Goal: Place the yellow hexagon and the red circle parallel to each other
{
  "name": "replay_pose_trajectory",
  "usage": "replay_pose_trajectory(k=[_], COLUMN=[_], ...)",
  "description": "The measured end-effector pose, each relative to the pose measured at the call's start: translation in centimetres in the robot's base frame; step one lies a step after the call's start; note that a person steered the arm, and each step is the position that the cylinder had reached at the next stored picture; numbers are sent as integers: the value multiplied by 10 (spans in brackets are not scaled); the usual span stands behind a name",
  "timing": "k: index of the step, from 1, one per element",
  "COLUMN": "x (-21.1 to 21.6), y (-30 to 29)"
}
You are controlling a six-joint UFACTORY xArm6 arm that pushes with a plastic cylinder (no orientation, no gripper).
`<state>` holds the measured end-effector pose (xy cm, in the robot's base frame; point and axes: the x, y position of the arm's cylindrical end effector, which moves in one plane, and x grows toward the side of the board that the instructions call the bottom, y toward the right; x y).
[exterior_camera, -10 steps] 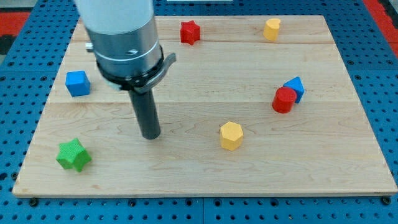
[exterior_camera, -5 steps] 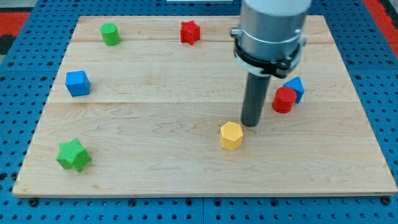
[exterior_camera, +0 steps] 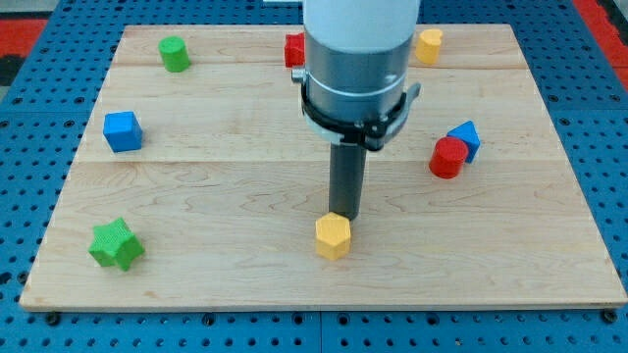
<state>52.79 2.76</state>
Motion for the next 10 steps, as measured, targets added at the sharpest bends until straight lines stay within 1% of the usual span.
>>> replay_pose_trajectory(k=[1,2,3,4,5,6,7,8,9,10], x=[-12,-72,-92,-96,-100,-85,-7,-4,-29,-31], y=[6,30,81,118,135,169,169,169,185,240])
